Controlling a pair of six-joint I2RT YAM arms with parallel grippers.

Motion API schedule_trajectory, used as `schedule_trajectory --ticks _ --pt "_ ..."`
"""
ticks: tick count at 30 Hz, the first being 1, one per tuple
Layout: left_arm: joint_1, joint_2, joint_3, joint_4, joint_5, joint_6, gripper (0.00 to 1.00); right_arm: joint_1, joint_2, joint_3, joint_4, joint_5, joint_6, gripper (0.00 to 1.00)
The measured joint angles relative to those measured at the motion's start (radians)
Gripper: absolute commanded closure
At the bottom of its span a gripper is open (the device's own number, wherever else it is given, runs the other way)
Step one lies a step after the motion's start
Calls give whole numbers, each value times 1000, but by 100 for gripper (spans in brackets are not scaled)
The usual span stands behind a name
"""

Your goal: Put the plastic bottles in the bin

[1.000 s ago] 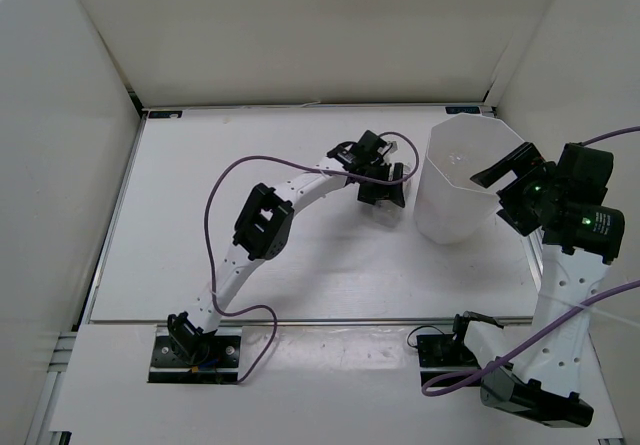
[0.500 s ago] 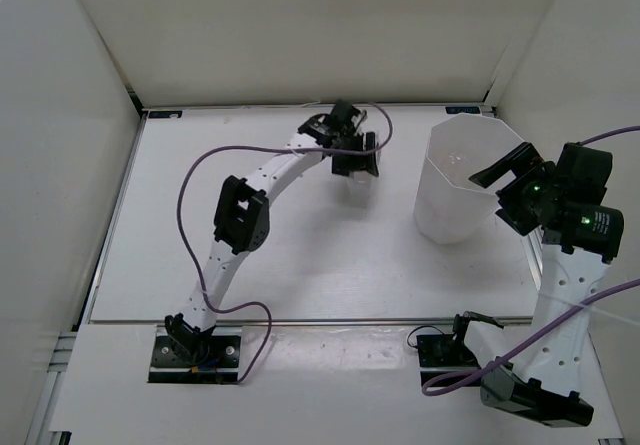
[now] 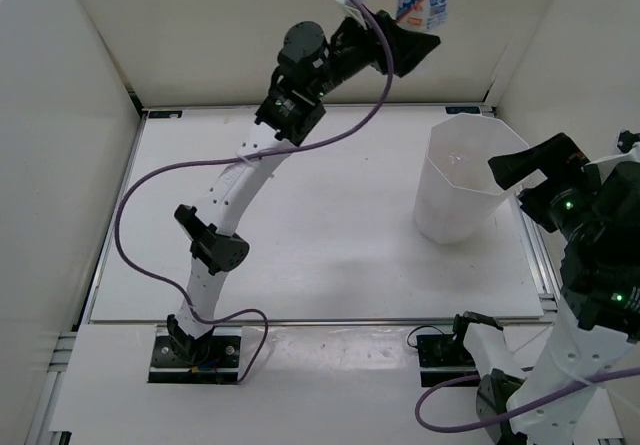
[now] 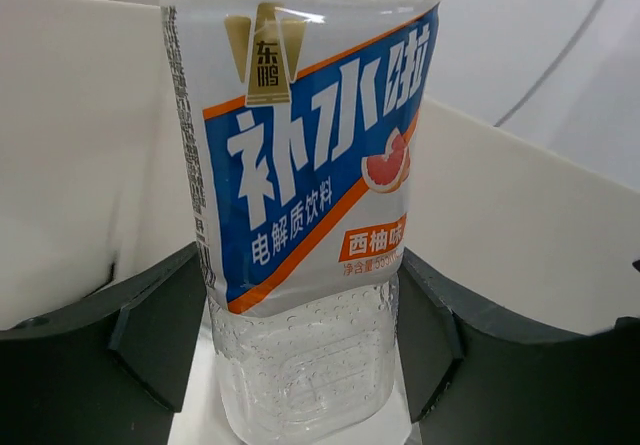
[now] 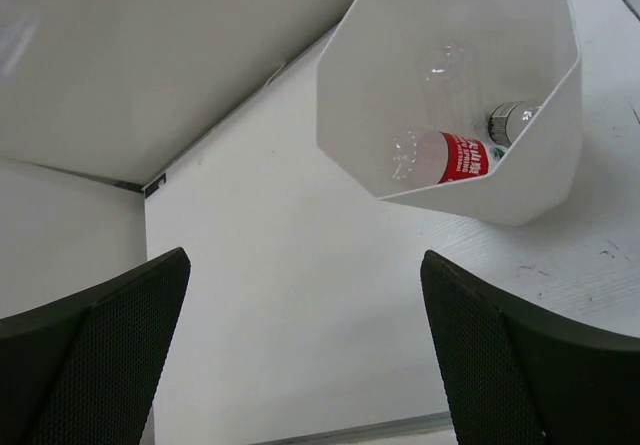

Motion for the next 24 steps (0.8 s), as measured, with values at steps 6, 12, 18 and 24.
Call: schedule_trajectory --ticks 6,12,18,24 --pt "-116 131 -10 108 42 -28 46 0 -53 37 -26 -33 11 0" --pt "-165 290 -64 74 64 -42 40 0 -89 43 -26 -55 14 0" --pt "-169 299 -104 90 75 -77 0 0 -115 41 -26 -64 13 0" --pt "-183 208 -214 71 75 -66 0 0 -103 27 -42 8 34 0"
